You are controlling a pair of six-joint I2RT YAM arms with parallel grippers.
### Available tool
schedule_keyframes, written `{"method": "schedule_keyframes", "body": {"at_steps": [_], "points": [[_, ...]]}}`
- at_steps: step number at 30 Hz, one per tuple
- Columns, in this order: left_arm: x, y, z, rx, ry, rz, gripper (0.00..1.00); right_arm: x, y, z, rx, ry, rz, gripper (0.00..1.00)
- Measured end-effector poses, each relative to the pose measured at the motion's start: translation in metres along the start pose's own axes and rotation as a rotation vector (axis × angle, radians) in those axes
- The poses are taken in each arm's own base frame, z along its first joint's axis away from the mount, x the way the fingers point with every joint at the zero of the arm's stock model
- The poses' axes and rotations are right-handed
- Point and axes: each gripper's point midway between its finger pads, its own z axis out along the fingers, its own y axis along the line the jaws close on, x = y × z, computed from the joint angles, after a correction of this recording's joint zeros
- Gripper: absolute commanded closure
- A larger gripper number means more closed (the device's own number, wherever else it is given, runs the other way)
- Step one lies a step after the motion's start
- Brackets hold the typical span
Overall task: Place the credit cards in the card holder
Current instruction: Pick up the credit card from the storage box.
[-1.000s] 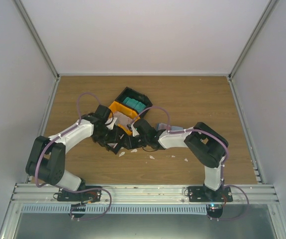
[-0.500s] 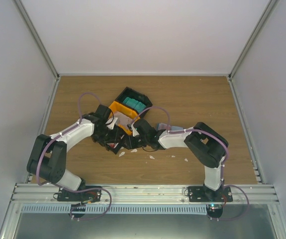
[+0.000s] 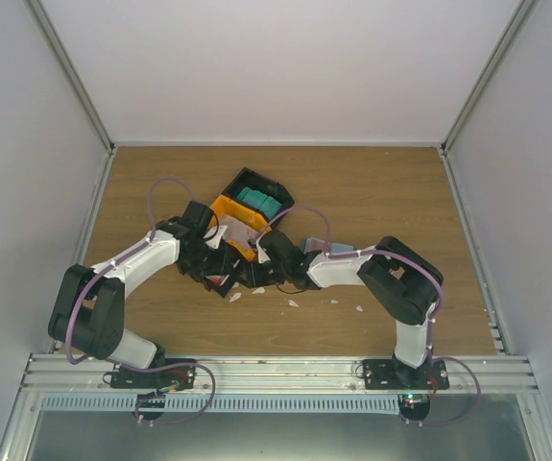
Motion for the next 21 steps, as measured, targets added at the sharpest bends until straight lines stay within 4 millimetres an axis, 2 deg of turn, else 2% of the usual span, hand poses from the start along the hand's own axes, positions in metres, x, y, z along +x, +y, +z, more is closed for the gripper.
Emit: {"method": "schedule_keyframes", "body": {"at_steps": [2,3,6,7,10,16,21], "points": [[0.0,0.001,0.0,-0.004,-0.002,-0.001,0.91,0.001,-0.001,0.0,0.004,0.0,0.002,0.6],[-0.001,0.002,0.0,-0.009,-0.003,-0.001,0.89,0.002,-0.002,-0.001,0.006,0.001,0.004,0.61],[-0.001,0.003,0.0,-0.017,-0.007,-0.003,0.66,0.002,-0.003,-0.001,0.008,0.0,0.006,0.6],[-0.002,0.003,0.0,-0.02,-0.009,0.002,0.61,0.001,-0.003,-0.001,0.01,-0.002,0.007,0.6],[-0.003,0.004,0.0,-0.024,-0.013,0.002,0.56,0.001,-0.004,-0.002,0.014,-0.004,0.009,0.6],[-0.005,0.005,0.008,-0.015,-0.011,0.006,0.55,0.001,-0.004,-0.002,0.015,-0.006,0.01,0.61],[-0.008,0.006,0.014,-0.012,-0.012,0.01,0.63,0.002,-0.006,-0.002,0.02,-0.006,0.012,0.61]]}}
